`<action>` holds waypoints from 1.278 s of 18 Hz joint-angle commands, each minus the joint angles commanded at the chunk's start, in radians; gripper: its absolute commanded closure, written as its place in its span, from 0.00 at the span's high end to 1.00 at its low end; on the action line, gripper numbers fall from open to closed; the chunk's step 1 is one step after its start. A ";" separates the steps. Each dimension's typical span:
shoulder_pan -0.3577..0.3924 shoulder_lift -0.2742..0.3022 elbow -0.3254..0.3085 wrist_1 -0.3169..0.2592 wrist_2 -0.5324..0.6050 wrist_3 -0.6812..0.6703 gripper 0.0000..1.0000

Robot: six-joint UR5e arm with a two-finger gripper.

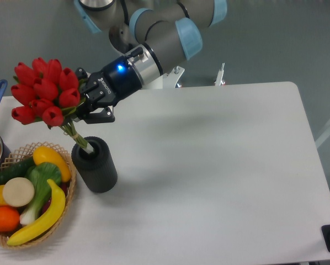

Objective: Insert the flowers into the vase
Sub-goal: 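Lower the tulip stems down into the black vase, then open the gripper to release the tulips in the vase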

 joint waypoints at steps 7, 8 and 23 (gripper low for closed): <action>-0.003 -0.037 -0.028 0.000 0.009 0.052 0.23; -0.003 -0.037 -0.040 0.000 0.011 0.066 0.23; -0.003 -0.107 -0.092 0.008 0.067 0.213 0.59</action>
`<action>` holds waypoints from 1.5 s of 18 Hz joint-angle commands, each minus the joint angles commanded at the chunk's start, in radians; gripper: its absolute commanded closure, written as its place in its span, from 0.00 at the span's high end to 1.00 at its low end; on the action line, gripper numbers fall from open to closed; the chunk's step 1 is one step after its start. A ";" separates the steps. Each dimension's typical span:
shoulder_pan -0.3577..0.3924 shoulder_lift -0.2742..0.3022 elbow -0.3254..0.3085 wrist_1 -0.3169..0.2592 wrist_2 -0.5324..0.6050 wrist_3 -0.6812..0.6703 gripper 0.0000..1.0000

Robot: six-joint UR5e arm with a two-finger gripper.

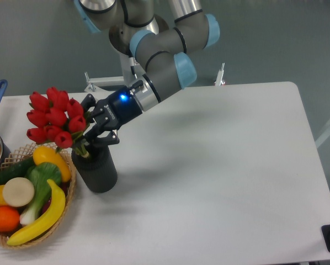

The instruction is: Insert the flowers into the vase

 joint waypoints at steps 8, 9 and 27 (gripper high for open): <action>0.028 0.014 -0.038 -0.002 0.008 0.002 0.79; 0.035 0.024 -0.046 -0.003 0.017 0.002 0.82; 0.221 0.109 -0.095 -0.006 0.193 -0.005 1.00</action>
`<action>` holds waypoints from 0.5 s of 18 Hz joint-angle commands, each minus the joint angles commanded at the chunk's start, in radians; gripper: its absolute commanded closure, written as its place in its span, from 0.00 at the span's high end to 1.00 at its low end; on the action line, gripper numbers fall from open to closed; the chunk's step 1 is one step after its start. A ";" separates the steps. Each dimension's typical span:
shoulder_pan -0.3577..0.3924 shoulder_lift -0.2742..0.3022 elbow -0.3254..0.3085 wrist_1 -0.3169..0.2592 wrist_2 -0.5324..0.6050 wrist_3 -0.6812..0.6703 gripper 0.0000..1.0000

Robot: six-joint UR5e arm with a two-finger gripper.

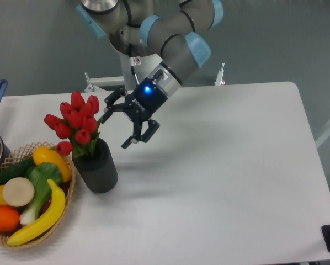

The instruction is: Insert the flowers into the vase

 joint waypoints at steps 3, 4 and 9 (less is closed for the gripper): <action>0.021 -0.011 0.044 0.000 0.017 -0.006 1.00; 0.043 -0.012 0.058 -0.002 0.025 -0.006 1.00; 0.135 -0.020 0.136 -0.011 0.193 -0.009 1.00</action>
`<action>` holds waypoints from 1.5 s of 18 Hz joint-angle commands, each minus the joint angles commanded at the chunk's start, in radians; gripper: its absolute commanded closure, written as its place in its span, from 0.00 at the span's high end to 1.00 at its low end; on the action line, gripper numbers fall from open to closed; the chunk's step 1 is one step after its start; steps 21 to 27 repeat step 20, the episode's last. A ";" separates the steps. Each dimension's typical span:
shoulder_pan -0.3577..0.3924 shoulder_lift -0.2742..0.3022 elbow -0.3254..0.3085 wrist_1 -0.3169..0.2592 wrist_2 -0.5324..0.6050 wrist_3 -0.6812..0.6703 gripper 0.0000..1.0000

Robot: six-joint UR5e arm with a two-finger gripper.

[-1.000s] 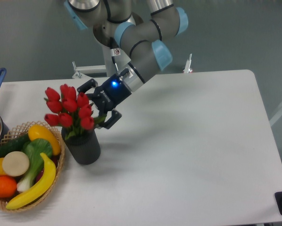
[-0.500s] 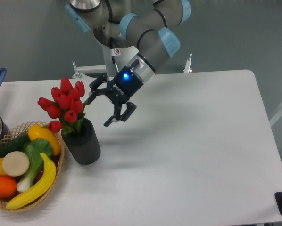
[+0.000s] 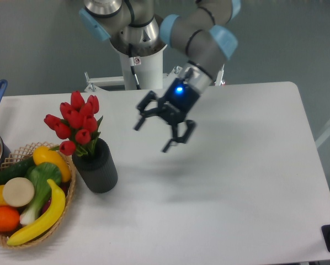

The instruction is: Insert the flowers into the vase

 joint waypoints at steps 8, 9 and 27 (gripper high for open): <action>0.029 -0.130 0.175 -0.003 0.377 -0.097 1.00; 0.029 -0.132 0.180 -0.003 0.423 -0.095 1.00; -0.031 -0.112 0.132 -0.043 0.801 -0.071 1.00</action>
